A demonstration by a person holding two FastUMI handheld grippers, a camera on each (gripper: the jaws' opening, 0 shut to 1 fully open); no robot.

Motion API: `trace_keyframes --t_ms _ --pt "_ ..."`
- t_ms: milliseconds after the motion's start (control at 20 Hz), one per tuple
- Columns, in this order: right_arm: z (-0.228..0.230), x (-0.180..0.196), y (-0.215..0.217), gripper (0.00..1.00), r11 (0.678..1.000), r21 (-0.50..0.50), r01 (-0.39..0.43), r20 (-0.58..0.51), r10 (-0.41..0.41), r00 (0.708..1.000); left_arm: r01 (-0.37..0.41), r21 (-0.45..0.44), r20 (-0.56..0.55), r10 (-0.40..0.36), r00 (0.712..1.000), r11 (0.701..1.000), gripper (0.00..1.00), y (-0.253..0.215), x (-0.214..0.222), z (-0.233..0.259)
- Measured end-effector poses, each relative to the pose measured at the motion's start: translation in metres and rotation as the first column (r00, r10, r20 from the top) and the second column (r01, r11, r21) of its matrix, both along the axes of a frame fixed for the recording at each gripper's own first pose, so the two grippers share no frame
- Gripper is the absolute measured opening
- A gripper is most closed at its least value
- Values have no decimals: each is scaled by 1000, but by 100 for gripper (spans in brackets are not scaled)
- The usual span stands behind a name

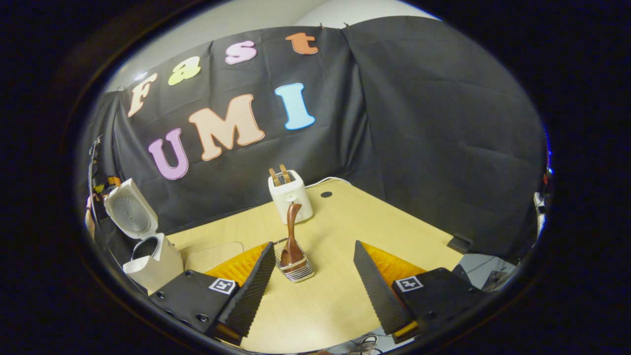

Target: Close the left gripper, press the button to open the rice cooker; take a wooden spoon from the chopstick holder with the right hand, scoop a spoonful of rice and pour it into the rice cooker, then put the wooden spoon back into the chopstick holder.

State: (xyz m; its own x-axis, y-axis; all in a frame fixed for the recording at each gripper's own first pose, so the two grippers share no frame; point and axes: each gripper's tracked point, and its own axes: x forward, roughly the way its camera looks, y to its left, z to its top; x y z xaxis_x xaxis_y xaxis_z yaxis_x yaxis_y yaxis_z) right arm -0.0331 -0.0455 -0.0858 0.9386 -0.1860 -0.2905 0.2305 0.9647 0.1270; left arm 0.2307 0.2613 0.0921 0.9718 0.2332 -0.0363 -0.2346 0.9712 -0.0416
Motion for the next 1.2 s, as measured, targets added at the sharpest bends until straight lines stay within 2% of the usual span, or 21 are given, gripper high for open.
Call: trace_keyframes --t_ms 200,300,350,450,700,950,1200 --pt "1 2 -13 100 1000 18 -21 5 20 1000 -10 6 7 9 1000 1000 87 -12 -33 -14" --pt "3 5 -21 100 999 28 -24 9 23 1000 -12 7 3 12 1000 1000 89 -18 -53 -26" --pt "4 6 -25 100 999 35 -23 10 23 1000 -12 4 -3 12 1000 1000 87 -22 -64 -33" --pt "8 8 -31 100 999 42 -25 17 24 1000 -8 -7 -13 8 1000 1000 89 -29 -84 -49" --pt "16 14 -36 100 999 11 -46 28 46 999 4 -3 -53 -4 999 1000 89 -46 -123 -100" --pt "22 20 -23 100 996 -23 -90 37 91 995 17 -40 -138 -22 990 999 88 -56 -147 -158" --pt "26 28 0 100 991 -25 -128 45 129 991 32 -65 -148 -41 988 997 89 -57 -154 -188"
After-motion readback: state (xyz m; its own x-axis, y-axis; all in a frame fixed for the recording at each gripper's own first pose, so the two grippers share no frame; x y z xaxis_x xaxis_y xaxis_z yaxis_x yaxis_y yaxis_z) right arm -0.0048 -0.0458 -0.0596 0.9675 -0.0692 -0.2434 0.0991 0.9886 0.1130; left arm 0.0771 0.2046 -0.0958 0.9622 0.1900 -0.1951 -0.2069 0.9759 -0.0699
